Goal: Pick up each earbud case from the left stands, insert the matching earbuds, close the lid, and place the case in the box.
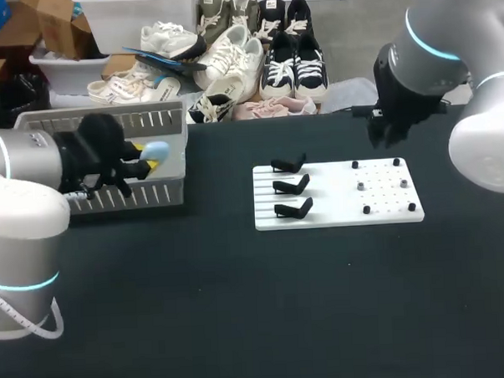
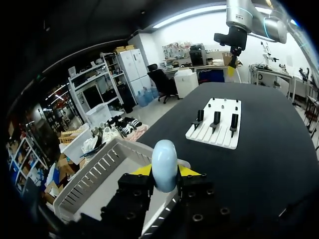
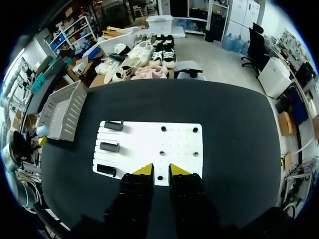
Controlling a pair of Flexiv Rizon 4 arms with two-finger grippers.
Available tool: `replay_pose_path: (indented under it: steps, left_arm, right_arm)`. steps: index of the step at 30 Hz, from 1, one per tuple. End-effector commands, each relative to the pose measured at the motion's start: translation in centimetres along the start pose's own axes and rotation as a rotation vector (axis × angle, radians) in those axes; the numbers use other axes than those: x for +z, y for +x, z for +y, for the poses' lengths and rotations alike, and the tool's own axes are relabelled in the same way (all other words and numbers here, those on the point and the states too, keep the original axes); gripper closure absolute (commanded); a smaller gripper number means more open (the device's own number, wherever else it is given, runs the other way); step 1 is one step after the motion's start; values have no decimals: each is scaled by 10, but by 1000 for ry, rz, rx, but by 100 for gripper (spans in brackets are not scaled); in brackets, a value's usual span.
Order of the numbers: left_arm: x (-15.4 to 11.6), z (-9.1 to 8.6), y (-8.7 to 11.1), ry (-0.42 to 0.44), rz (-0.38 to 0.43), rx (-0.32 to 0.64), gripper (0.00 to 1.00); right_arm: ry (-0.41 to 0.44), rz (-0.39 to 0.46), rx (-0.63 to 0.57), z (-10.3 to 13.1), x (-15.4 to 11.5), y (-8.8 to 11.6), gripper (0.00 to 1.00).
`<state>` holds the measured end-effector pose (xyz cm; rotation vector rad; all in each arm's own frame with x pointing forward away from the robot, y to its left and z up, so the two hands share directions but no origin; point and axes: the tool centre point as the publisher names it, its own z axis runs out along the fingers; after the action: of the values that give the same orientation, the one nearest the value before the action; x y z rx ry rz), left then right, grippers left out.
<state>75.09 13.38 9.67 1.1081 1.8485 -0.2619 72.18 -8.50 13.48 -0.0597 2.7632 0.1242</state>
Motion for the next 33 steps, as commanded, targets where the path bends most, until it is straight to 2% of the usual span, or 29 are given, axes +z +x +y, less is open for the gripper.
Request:
replay_pose_path:
  steps: [1, 6, 10, 16, 23, 24, 25, 27, 28, 31, 33]
  left_arm:
    - [22, 15, 0, 23, 48, -6, 100]
    - [30, 26, 2, 27, 54, -11, 100]
    - [35, 36, 3, 65, 68, -19, 100]
    - [40, 47, 17, 83, 110, -60, 100]
    - [41, 50, 28, 90, 140, -93, 100]
    - [40, 51, 29, 91, 144, -94, 88]
    - [41, 52, 30, 88, 149, -91, 64]
    - [41, 52, 31, 80, 155, -84, 10]
    - [39, 54, 29, 68, 140, -80, 0]
    - [37, 53, 22, 75, 119, -58, 0]
    - [34, 49, 11, 84, 78, -43, 0]
  right_arm:
    - [7, 16, 6, -1, 2, -4, 84]
    - [11, 24, 14, -4, 4, -6, 84]
    - [12, 30, 21, -5, 7, -7, 84]
    - [8, 39, 29, -6, 11, -8, 85]
    - [6, 46, 34, -5, 13, -8, 86]
    - [6, 46, 34, -5, 13, -8, 86]
    - [6, 47, 35, -5, 13, -8, 87]
    - [8, 48, 34, -5, 13, -7, 86]
    - [9, 48, 34, -5, 12, -7, 86]
    - [8, 41, 35, -5, 9, -8, 86]
    - [2, 28, 34, -5, 6, -10, 86]
